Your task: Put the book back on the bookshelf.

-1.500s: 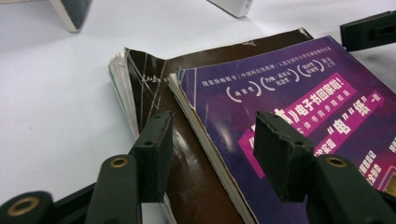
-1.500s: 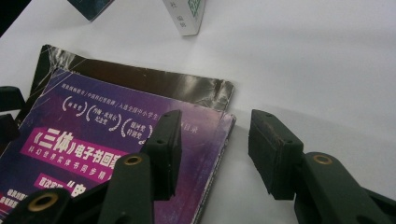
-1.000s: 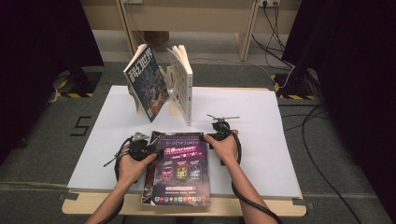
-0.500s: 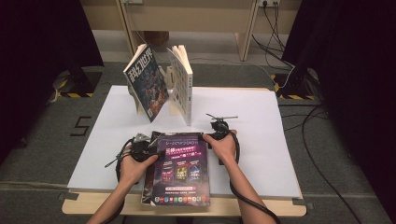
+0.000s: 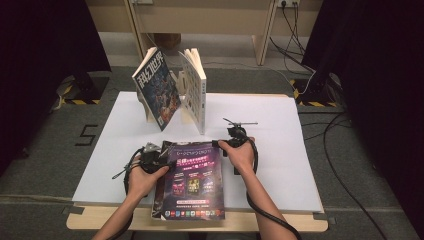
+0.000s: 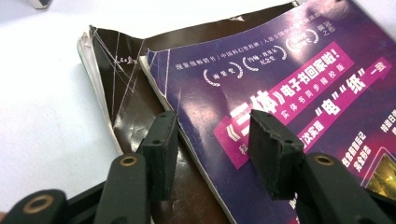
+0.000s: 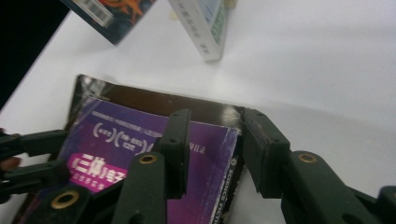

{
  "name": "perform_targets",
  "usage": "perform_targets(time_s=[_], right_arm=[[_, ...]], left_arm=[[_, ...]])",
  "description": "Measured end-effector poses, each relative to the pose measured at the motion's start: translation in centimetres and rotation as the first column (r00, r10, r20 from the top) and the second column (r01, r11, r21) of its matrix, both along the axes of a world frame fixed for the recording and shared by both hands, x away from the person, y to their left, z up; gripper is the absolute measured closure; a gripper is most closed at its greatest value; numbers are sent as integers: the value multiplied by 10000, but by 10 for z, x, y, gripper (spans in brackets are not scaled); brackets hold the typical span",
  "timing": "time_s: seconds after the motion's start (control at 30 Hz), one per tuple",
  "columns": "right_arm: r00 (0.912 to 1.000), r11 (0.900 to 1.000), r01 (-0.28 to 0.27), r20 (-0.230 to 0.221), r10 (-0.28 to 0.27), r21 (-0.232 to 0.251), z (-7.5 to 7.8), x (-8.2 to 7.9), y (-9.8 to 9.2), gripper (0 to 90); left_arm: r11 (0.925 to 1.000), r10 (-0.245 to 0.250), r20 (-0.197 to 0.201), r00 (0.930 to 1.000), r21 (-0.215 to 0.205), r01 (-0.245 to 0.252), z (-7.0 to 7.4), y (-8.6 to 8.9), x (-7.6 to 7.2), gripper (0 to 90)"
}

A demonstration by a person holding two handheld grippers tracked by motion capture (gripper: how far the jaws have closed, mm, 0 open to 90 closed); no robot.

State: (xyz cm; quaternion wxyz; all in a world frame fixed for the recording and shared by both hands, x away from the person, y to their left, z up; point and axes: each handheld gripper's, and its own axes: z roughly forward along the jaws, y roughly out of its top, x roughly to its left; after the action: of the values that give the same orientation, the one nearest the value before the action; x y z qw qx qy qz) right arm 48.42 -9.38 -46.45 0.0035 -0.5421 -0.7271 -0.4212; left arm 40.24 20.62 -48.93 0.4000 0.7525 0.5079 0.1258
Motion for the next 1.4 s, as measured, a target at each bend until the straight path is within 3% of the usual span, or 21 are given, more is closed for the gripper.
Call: perform_targets(time_s=[0.3,0.43,0.8,0.9,1.0,1.1,1.23,1.33,1.4], right_arm=[[9997,9993,-234,9,234,290,10,-4,2,649],[9992,9992,-376,-140,378,113,9,-6,2,671],[9977,9989,-440,-499,448,181,5,-7,1,658],[9972,9988,-497,-561,495,-19,4,-8,1,657],[9947,9987,-352,-951,386,378,3,-9,-2,655],[9952,9945,-153,-947,252,1041,2,-9,-5,657],[9946,9957,-173,-999,264,911,1,-10,-4,657],[9890,9922,-536,-1312,683,1122,0,-12,0,656],[9885,9927,-722,-1260,841,964,-2,-13,5,655]], left_arm=[[9999,90,48,9999,62,-90,0,0,-1,530],[9999,120,-15,9999,-19,-120,0,0,0,529],[9999,106,52,9999,105,-106,0,-1,-1,526],[9998,112,72,9999,137,-113,0,-2,-1,525],[9998,122,97,9999,152,-123,0,-2,-1,524],[9998,164,65,9998,139,-165,0,-2,-1,523],[9997,195,98,9998,141,-196,0,-2,-2,523],[9996,218,102,9997,178,-220,0,-3,-2,522],[9996,230,98,9997,141,-231,0,-3,-2,522]])
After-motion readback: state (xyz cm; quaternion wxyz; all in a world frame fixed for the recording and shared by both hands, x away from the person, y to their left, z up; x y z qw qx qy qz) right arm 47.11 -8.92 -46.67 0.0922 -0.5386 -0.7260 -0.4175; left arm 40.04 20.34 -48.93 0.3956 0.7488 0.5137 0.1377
